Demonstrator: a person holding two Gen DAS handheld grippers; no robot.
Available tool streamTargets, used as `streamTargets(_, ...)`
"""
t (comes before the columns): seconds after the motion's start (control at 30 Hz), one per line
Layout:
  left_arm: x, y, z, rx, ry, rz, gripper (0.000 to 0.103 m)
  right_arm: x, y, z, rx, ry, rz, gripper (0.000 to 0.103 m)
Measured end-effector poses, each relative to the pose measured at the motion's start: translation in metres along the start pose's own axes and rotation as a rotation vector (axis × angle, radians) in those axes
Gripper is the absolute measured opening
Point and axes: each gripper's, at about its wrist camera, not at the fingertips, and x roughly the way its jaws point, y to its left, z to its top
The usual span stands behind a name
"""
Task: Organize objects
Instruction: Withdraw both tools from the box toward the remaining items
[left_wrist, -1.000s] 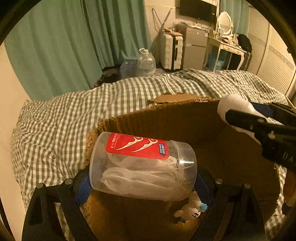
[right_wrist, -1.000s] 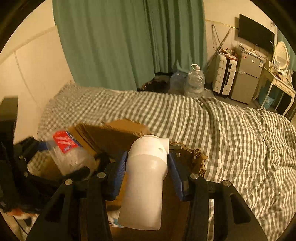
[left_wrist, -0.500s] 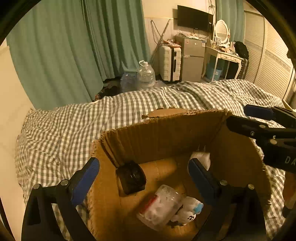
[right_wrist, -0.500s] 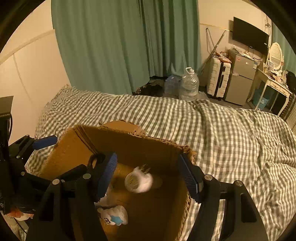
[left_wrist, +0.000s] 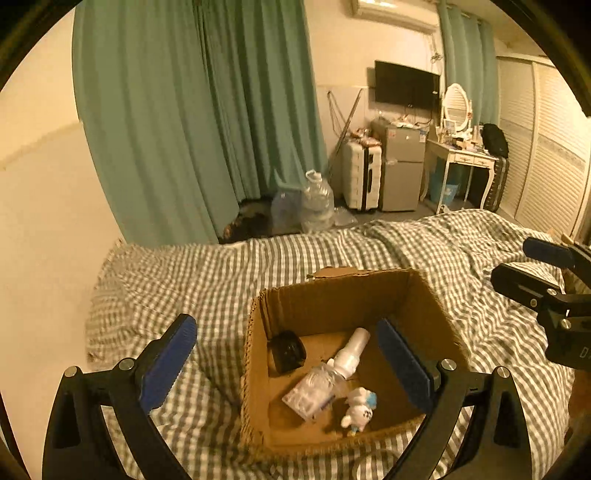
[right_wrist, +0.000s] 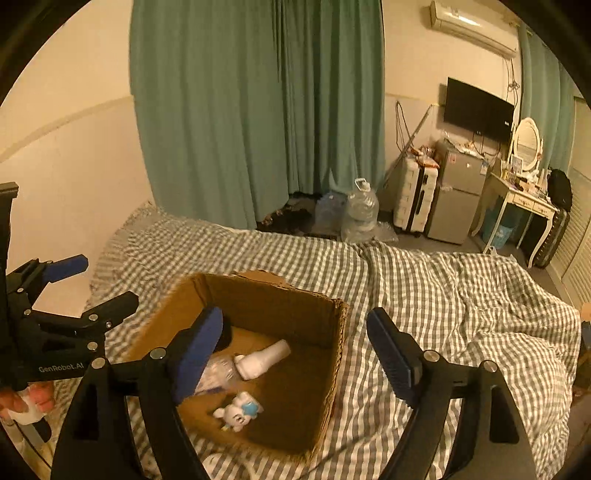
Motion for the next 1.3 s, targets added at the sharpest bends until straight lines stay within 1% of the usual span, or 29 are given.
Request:
streamTargets(0.03,-0.009,-0.001,-0.002,0.004,-0.01,-0.001,0.101,-0.011,0.004,-0.001,-0.008,-0.008,0.003,0.085)
streamTargets(0.1,-0.031,-0.002,-0.009,0.015,-0.026,-0.024,0.102,-0.031,0.011,-0.004,-0.018,-0.023,0.001,0.088)
streamTargets(0.2,-0.055,-0.004,-0.019,0.021,-0.029,-0.04,0.102,-0.055,0.021,-0.014,-0.033,-0.03,0.005,0.088)
streamTargets(0.27,-0.068,-0.004,-0.026,0.023,-0.027,-0.029,0.102,-0.069,0.028,-0.021,-0.052,-0.028,0.006,0.088)
streamTargets(0.47,-0.095,0.002,-0.049,-0.007,-0.027,-0.017,0.102,-0.101,0.044,-0.046,-0.084,-0.034,0.003,0.09)
streamTargets(0.63,-0.106,0.008,-0.069,-0.022,-0.012,0.007,0.102,-0.119,0.057,-0.06,-0.11,-0.044,0.014,0.09)
streamTargets(0.8,-0.105,0.006,-0.091,-0.028,0.011,0.019,0.102,-0.122,0.069,-0.077,-0.117,-0.034,0.032,0.09)
streamTargets(0.87,-0.101,0.006,-0.1,-0.035,0.015,0.031,0.102,-0.12,0.073,-0.086,-0.119,-0.028,0.036,0.09)
streamTargets(0.97,-0.09,0.005,-0.115,-0.043,0.038,0.022,0.102,-0.115,0.075,-0.097,-0.113,-0.01,0.043,0.09)
streamTargets(1.07,-0.08,0.001,-0.133,-0.042,0.042,0.051,0.102,-0.104,0.073,-0.111,-0.107,0.012,0.044,0.09)
streamTargets(1.17,-0.062,-0.009,-0.161,-0.013,0.066,0.062,0.102,-0.09,0.067,-0.129,-0.096,0.048,0.033,0.09)
streamTargets(1.23,-0.051,-0.013,-0.176,-0.015,0.076,0.075,0.102,-0.077,0.063,-0.146,-0.089,0.073,0.023,0.09)
streamTargets(1.3,-0.035,-0.018,-0.195,-0.025,0.117,0.048,0.102,-0.064,0.06,-0.161,-0.087,0.1,0.008,0.09)
